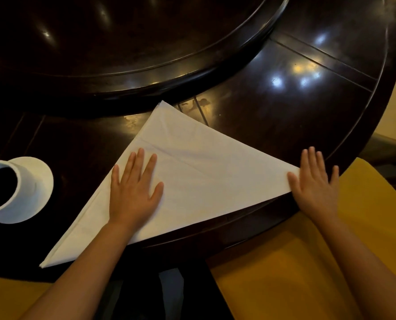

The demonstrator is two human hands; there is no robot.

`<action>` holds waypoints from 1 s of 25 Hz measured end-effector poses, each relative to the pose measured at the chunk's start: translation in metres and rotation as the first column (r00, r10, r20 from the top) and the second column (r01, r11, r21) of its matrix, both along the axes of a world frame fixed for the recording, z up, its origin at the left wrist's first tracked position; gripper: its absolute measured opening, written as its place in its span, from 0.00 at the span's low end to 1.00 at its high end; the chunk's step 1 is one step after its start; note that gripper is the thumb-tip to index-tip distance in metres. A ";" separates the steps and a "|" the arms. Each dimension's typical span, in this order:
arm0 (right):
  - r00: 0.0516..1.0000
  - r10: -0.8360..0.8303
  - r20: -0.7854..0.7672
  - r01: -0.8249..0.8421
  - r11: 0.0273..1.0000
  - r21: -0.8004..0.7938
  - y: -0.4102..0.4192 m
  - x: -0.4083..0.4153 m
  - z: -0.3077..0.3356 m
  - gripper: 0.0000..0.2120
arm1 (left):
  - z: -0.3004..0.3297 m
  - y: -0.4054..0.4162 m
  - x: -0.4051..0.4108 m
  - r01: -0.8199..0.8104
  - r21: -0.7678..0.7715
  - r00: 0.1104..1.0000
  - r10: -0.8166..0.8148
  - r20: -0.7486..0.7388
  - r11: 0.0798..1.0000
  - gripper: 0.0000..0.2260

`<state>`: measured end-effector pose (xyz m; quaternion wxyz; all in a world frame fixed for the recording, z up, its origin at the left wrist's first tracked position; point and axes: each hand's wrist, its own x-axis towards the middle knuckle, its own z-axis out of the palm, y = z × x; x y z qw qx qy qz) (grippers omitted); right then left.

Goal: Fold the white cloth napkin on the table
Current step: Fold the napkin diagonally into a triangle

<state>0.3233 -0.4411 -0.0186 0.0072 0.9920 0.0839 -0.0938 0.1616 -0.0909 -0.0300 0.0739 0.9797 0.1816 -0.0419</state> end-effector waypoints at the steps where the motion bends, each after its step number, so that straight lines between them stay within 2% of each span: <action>1: 0.998 -0.065 0.020 0.065 0.998 0.011 0.004 -0.001 0.005 0.37 | 0.000 0.001 -0.001 0.000 -0.002 1.000 0.000 -0.002 1.000 0.30; 2: 0.996 -0.067 0.059 0.065 0.997 0.031 0.016 -0.006 0.009 0.37 | 0.001 0.001 -0.001 -0.008 -0.009 1.000 0.008 0.000 1.000 0.30; 3: 0.995 0.009 0.103 -0.015 0.998 0.058 0.036 -0.016 0.014 0.35 | 0.003 -0.001 -0.001 -0.036 -0.029 0.999 0.037 0.017 0.999 0.30; 5: 0.958 0.251 0.142 -0.268 0.956 0.120 0.087 -0.043 0.017 0.30 | 0.014 -0.015 0.005 -0.095 -0.084 0.990 0.103 0.098 0.992 0.29; 6: 0.927 0.351 0.132 -0.368 0.919 0.141 0.111 -0.057 0.014 0.29 | 0.020 -0.028 0.009 -0.090 -0.083 0.984 0.101 0.146 0.993 0.28; 8: 0.889 0.451 0.076 -0.457 0.873 0.168 0.147 -0.075 0.004 0.27 | 0.029 -0.066 0.013 -0.033 -0.043 0.978 0.041 0.207 0.999 0.27; 10: 0.886 0.464 0.022 -0.461 0.873 0.158 0.159 -0.079 -0.007 0.27 | 0.023 -0.098 0.011 -0.002 -0.028 0.982 0.007 0.187 1.000 0.26; 13: 0.886 0.462 0.018 -0.459 0.874 0.161 0.157 -0.078 -0.011 0.27 | 0.001 -0.105 -0.006 0.016 0.028 0.998 -0.018 0.060 0.999 0.26; 22: 0.890 0.457 0.011 -0.451 0.875 0.174 0.158 -0.078 -0.007 0.28 | -0.001 0.008 -0.095 -0.065 -0.015 0.998 0.065 -0.006 0.998 0.26; 25: 0.884 0.467 0.004 -0.461 0.870 0.177 0.158 -0.079 -0.007 0.29 | 0.001 0.043 -0.138 -0.145 0.007 0.989 0.145 -0.038 0.989 0.25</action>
